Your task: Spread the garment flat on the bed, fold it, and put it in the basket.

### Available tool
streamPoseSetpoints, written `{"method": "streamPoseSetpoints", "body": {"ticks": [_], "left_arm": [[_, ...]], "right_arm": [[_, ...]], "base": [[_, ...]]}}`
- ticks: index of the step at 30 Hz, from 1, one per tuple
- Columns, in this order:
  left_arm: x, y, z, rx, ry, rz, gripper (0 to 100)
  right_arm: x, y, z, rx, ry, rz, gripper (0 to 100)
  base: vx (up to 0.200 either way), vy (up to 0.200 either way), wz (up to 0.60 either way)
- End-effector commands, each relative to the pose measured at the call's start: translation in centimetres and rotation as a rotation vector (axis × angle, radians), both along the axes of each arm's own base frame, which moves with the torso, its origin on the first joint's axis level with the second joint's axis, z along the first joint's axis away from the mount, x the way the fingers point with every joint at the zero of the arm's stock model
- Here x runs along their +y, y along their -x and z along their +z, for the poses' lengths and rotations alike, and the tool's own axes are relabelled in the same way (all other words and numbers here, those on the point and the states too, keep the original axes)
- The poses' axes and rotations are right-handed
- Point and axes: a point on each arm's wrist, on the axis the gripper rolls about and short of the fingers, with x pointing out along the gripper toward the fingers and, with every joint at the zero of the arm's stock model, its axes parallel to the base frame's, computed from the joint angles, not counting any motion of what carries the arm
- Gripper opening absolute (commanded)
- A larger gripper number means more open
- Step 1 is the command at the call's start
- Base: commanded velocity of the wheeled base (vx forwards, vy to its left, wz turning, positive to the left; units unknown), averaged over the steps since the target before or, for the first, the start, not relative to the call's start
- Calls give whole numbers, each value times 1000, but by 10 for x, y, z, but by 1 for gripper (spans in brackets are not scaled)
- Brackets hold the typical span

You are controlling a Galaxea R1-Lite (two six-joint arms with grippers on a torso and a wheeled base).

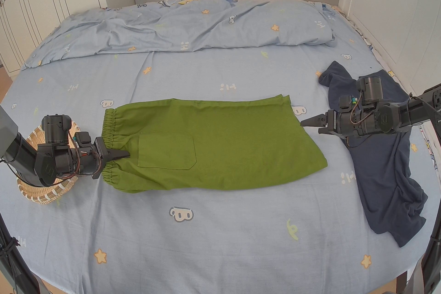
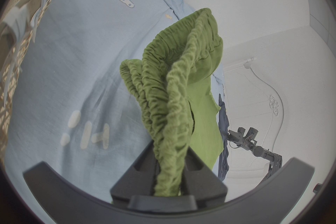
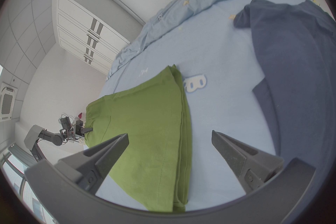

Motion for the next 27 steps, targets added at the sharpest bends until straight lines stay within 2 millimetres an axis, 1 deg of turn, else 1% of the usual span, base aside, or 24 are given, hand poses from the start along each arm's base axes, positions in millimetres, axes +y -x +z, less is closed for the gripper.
{"method": "streamPoseSetpoints", "body": {"ticks": [1,5,6,7,18,22,23,27], "left_arm": [[0,1,3,-11,-2,2,0],[0,1,3,-12,-2,2,0],[1,1,3,-11,-2,2,0],[0,1,3,-11,-2,0,0],[-2,1,3,-9,-2,-5,0],[0,2,3,-9,-2,0,0],[0,2,3,-9,-2,0,0],[0,1,2,-8,-2,0,0]], "right_arm": [[10,-10,-19,45,4,23,100],[13,-13,-32,85,8,30,100],[13,-13,-32,87,8,30,100],[17,-13,-35,101,9,40,100],[34,-5,-38,173,-36,133,100],[36,-6,-42,196,-33,137,100],[35,-7,-43,201,-36,135,0],[30,-9,-40,194,-52,132,0]], "base": [[0,0,0],[0,0,0],[0,0,0],[0,0,0],[0,0,0],[0,0,0],[0,0,0],[0,0,0]]}}
